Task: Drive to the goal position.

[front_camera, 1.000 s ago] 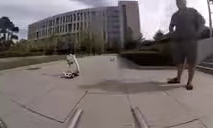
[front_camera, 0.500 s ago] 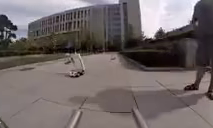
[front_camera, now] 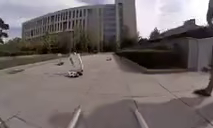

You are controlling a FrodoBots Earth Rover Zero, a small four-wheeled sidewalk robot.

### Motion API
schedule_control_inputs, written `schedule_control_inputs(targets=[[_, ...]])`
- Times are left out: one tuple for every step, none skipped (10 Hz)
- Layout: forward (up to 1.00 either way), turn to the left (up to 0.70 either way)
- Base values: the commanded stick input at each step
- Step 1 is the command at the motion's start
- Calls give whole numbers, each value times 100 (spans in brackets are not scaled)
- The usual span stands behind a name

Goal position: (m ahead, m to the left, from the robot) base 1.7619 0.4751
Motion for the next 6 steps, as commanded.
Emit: schedule_control_inputs(targets=[[100,-27],[100,-27],[100,-27],[100,-27],[100,-1],[100,0]])
